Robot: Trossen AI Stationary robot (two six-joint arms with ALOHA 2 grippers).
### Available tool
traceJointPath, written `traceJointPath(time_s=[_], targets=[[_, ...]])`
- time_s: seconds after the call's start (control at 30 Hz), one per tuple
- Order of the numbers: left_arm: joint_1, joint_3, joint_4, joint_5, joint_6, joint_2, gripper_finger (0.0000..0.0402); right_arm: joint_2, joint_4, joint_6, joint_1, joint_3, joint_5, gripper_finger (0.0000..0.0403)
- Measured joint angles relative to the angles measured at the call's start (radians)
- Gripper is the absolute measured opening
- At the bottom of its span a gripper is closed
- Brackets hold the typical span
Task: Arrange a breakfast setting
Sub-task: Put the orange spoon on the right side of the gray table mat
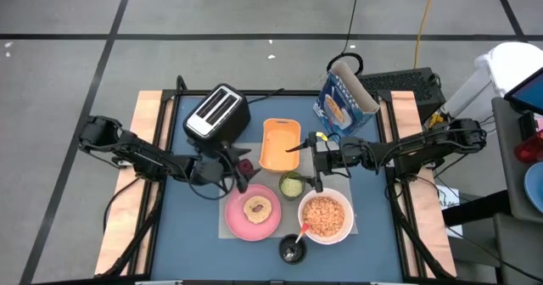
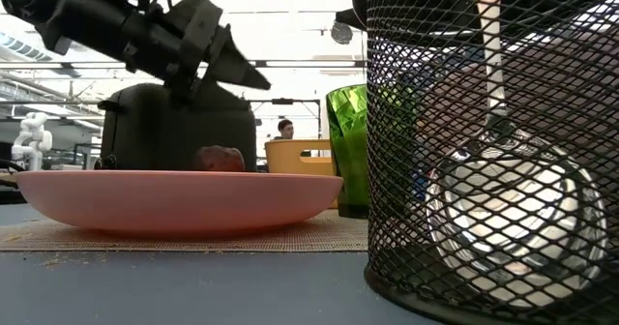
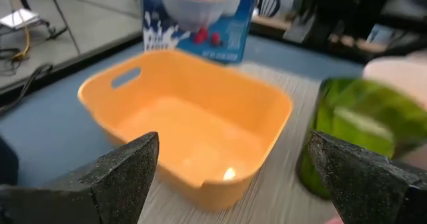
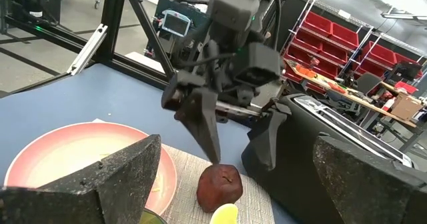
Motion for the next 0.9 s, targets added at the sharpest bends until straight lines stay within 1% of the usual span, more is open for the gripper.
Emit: traceJointPath(time_s=[0.13, 0.23, 0.53, 0.77, 0.9], targets=[[0.000, 0.000, 0.092, 0.000, 0.010, 0.000, 0.0388, 0.000, 0.000, 0.000, 0.000, 0.000, 0.000, 0.0380], [0.000, 0.000, 0.131, 0.001, 0.009, 0.000, 0.0388, 0.000, 0.000, 0.000, 0.000, 0.000, 0.000, 0.0380], [0.000, 0.000, 0.153, 0.001, 0.008, 0.000, 0.0388, 0.000, 0.002, 0.006, 0.013, 0.000, -0.003, 0.0380], [0.000, 0.000, 0.153, 0.001, 0.006, 0.000, 0.0388, -0.001, 0.068, 0.256, 0.038, 0.000, -0.004, 0.0380], [0.000, 0.000, 0.152, 0.002, 0.006, 0.000, 0.0388, -0.001, 0.097, 0.295, 0.066, 0.003, -0.004, 0.0380]])
